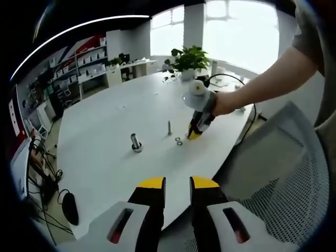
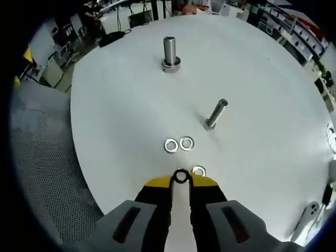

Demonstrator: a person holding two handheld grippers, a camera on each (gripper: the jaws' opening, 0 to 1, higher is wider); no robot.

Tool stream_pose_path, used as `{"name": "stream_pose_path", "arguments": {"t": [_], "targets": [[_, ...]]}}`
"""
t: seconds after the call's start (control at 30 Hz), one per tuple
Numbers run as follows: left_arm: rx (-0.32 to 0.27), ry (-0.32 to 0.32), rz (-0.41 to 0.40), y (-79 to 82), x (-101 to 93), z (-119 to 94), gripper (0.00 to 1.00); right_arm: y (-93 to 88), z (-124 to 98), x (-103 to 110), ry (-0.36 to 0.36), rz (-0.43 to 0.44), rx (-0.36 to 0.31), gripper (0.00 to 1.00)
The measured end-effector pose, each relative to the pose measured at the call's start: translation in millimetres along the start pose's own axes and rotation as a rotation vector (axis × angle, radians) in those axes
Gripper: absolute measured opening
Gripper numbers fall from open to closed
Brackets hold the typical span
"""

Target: Place the washer onto the threaded stud by aligning its center hole with the stud, sliding it down to the base, and recovering from edge contact or off-axis alignment until the washer reaches the visible bottom stop.

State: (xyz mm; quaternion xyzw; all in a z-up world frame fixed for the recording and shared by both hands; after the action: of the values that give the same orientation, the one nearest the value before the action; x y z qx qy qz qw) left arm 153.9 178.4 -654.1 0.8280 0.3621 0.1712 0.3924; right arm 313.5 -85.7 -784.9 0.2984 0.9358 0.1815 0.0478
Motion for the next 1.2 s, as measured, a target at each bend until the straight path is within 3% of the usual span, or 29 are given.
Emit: {"name": "stream_pose_path", "arguments": {"t": [0.27,0.53,0.7,1.2], "targets": [[0.003,0.002,0.001,-0.1,0.4,0.4,0.16,19.8,-18.7,-13.0,-0.026,-0.003,-0.066,0.13],[0.003,0.009,0.002,0.1,0.7,-0.1,0.16,32.7,-28.7,-23.7,-0.030,0.052,-0.113,0.13],[0.001,0.010,0.002,0.4,0.6,0.0,0.16,49.8,-37.0,-23.2,-0.044,0.027,-0.151,0.13],[-0.001,0.008,0.007,0.1,-0.1,-0.1,0.16,67.7,-24.2,-29.5,-0.045,-0.022,-0.117,0.14]]}}
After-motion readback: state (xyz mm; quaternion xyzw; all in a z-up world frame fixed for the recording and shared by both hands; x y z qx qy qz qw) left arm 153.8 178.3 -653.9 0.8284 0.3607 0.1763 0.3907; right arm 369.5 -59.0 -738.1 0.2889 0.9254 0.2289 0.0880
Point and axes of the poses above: the point that each gripper's makers call its tool centre point, and the gripper's own axes: z roughly forward along the fingers, x roughly to its left, y roughly out of its top, the point moved 8 cm from there along -z, roughly backward along the fingers, and after that the axes turned 2 degrees about y, right-handed, at the moved point
